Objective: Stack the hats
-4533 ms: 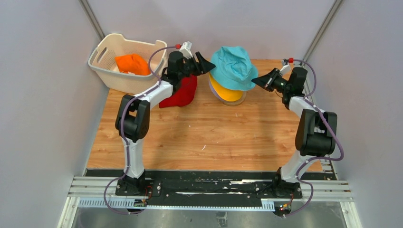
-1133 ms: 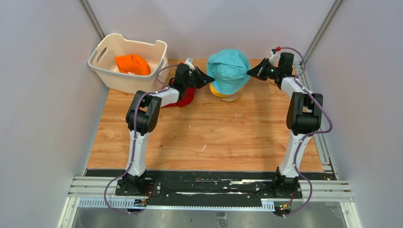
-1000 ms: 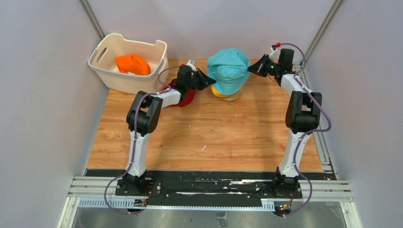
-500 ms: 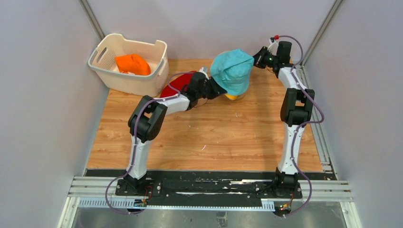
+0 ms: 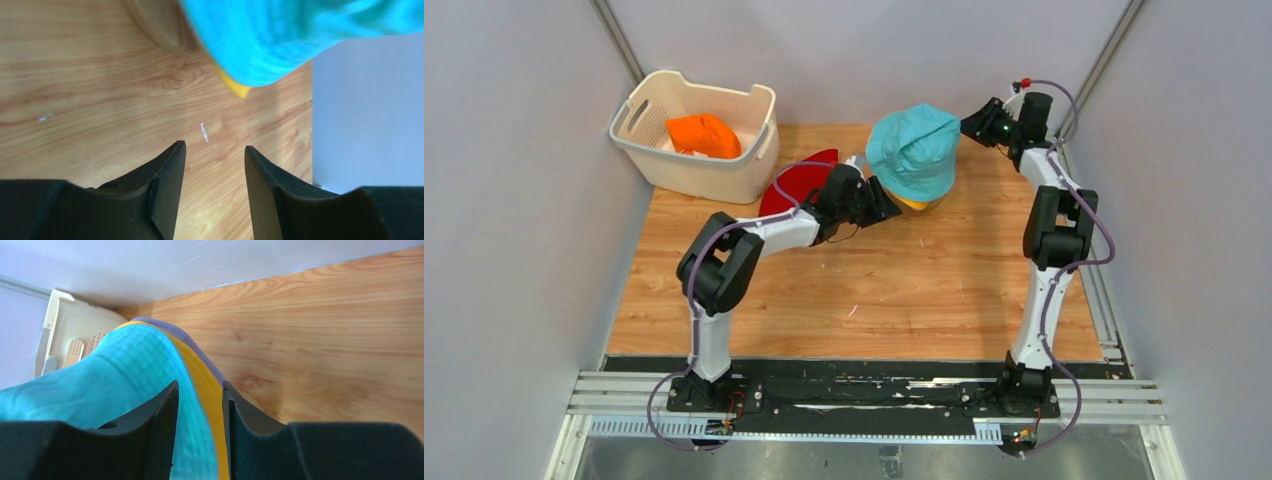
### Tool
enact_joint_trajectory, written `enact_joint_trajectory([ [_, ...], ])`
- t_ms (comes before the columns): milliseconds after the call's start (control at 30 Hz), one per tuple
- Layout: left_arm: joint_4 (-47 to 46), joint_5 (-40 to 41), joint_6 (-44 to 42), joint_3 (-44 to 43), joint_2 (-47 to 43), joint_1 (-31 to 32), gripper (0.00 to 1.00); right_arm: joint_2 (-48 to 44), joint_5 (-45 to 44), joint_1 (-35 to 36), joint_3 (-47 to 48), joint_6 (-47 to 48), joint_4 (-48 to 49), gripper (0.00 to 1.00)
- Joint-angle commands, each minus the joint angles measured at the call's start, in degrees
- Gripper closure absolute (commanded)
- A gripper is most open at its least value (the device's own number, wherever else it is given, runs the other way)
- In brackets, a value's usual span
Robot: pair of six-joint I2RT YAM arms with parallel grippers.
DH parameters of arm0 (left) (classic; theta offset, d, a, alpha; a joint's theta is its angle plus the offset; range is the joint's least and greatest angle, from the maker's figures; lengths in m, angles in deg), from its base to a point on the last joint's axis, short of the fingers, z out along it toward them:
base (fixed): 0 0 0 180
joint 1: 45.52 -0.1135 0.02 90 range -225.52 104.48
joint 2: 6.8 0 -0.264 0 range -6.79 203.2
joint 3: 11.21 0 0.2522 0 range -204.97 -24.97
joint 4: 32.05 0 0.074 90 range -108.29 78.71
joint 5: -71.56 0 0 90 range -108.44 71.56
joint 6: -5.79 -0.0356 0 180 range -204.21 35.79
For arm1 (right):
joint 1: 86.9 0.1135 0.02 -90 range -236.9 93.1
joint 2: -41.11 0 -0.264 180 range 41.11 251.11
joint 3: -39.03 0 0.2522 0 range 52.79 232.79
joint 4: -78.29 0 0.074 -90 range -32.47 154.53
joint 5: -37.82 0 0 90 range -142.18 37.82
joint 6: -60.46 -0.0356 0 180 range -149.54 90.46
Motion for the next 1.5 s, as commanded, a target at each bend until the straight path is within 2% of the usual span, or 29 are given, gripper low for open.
enact_joint_trajectory([
  [0, 3.1, 7.6, -7.1, 0.1, -9.2, -0.1, 0.47, -7.1, -3.5, -5.7, -4.2, -0.2, 3.2, 0.62],
  [33, 4.1, 8.6, -8.4, -0.4, -10.2, -0.1, 0.47, -8.2, -4.0, -6.5, -5.6, -0.2, 3.2, 0.61],
  [200, 11.6, 13.1, -13.0, -5.1, -12.5, -0.5, 0.33, -15.0, -5.1, -9.4, -15.2, 0.0, 4.3, 0.57],
  [300, 10.3, 10.6, -12.1, -6.9, -11.8, -3.5, 0.25, -18.9, -4.8, -9.6, -20.3, -0.4, 5.8, 0.57],
  [467, 2.5, 1.5, -9.4, -10.5, -9.2, -10.9, 0.24, -25.0, -2.7, -9.6, -28.0, -2.3, 8.5, 0.57],
  [633, 0.7, -7.7, -9.4, -21.6, 0.0, -16.0, 0.22, -29.6, -1.4, -9.3, -36.6, -5.5, 13.9, 0.57],
  [700, 0.5, -11.2, -8.7, -26.8, 4.2, -17.0, 0.23, -30.4, -0.5, -8.9, -38.4, -6.3, 14.7, 0.57],
  [967, -2.2, -16.9, -6.3, -38.4, 16.2, -18.0, 0.24, -32.3, 0.9, -6.7, -40.3, -5.2, 13.2, 0.57],
  [1467, -8.2, -23.4, -0.6, -41.4, 22.1, -18.0, 0.26, -33.8, 1.4, -6.1, -41.7, -3.3, 11.2, 0.57],
])
